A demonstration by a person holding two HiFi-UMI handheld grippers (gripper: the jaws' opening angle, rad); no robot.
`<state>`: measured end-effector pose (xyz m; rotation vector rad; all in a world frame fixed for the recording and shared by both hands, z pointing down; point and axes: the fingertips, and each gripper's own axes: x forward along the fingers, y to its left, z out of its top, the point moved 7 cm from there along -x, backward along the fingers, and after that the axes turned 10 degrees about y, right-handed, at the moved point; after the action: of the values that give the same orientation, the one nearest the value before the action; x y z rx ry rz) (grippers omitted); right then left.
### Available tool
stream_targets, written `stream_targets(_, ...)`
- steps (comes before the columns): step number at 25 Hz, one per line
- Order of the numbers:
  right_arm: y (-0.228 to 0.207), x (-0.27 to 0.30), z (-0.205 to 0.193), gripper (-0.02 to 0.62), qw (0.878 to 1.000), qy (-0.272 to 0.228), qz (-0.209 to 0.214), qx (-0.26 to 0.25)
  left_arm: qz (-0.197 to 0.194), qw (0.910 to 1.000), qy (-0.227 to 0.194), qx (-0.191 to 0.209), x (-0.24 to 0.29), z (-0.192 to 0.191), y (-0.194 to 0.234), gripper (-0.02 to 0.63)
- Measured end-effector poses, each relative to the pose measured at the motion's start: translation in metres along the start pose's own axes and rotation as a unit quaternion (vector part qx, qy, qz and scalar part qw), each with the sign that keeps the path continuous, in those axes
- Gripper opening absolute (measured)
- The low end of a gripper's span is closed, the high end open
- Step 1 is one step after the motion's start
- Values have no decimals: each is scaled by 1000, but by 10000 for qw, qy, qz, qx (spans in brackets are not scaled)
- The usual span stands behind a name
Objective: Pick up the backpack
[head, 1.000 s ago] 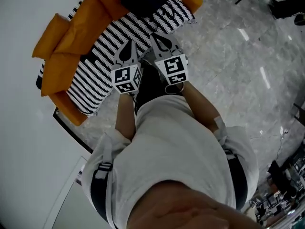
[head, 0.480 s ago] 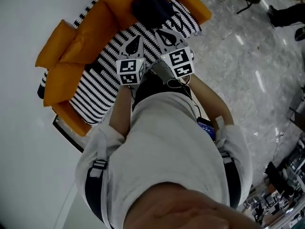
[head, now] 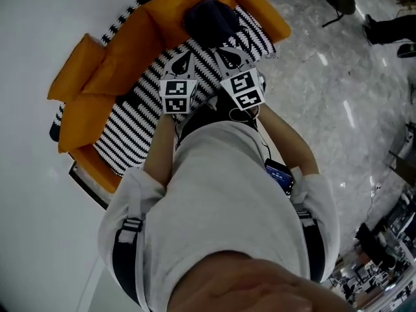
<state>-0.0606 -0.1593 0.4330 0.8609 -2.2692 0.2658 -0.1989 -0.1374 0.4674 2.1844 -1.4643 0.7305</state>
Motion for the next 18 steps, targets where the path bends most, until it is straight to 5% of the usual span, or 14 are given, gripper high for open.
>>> stream_targets(8, -40, 58, 4, 38, 9974, 349, 302, -546, -64, 9984, 535, 158, 49, 3, 23, 12)
stream_targets(18, -82, 134, -2, 38, 9862, 747, 981, -1105, 75, 9956, 885, -297, 118, 11, 57, 12)
